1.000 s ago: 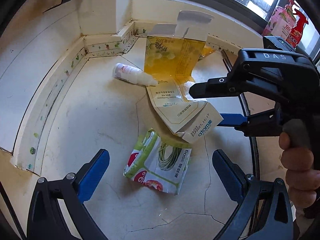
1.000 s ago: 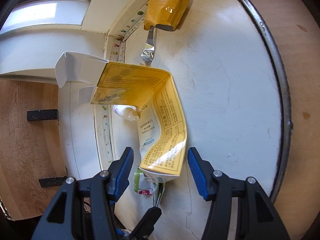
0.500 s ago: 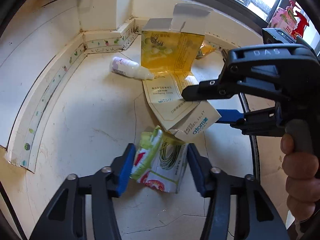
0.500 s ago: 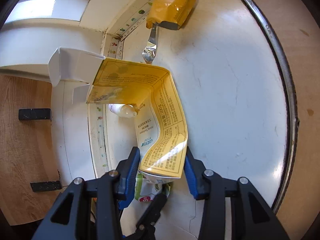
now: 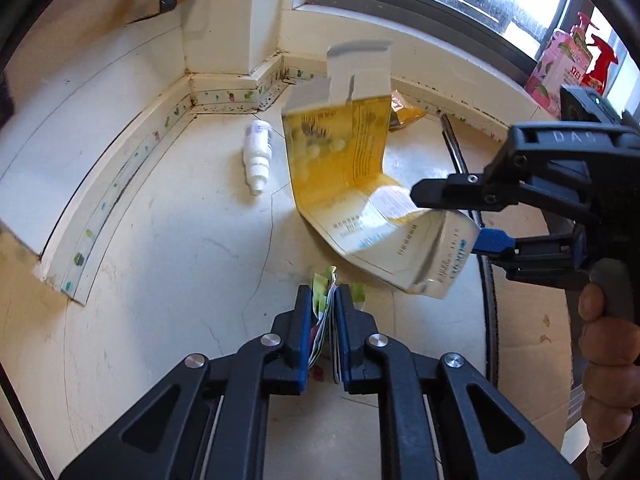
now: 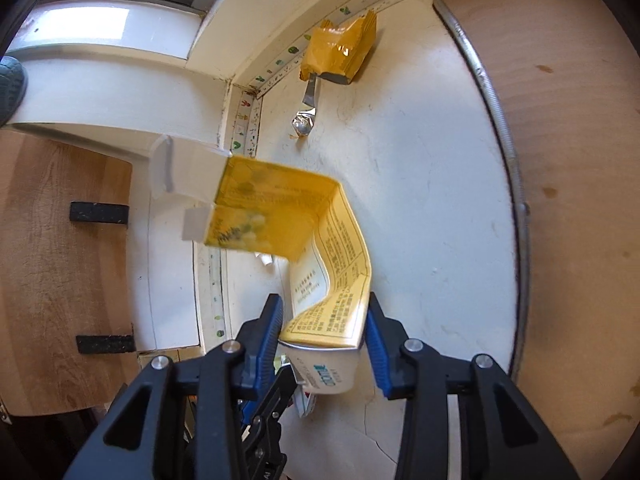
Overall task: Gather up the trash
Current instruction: 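Carry the paper box and green wrapper down over the floor trash bin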
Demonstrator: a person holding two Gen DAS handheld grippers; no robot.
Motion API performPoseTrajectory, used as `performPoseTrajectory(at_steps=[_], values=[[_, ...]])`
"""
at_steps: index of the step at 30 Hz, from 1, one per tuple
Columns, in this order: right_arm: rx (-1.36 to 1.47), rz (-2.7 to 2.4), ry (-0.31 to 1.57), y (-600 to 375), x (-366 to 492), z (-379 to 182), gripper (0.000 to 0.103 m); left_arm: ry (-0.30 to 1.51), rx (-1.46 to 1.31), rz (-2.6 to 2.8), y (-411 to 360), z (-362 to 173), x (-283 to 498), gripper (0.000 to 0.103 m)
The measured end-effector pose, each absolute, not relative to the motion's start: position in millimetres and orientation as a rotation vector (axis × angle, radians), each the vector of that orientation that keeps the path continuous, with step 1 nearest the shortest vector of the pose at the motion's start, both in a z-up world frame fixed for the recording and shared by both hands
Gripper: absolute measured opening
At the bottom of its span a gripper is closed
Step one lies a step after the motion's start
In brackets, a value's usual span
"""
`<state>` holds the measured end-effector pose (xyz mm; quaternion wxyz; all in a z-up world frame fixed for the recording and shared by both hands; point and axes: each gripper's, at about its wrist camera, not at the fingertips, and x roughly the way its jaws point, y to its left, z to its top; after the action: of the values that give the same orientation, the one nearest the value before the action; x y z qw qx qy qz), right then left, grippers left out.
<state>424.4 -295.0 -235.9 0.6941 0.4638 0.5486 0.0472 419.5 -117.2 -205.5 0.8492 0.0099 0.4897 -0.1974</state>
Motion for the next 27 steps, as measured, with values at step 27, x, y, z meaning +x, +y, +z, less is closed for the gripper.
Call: performPoseTrajectory(at_steps=[27], values=[[1.036, 0.404, 1.231, -314.8, 256.0, -146.3, 0.039, 0.879, -0.206, -0.344, -54.9, -85.6, 204.8, 0.009]])
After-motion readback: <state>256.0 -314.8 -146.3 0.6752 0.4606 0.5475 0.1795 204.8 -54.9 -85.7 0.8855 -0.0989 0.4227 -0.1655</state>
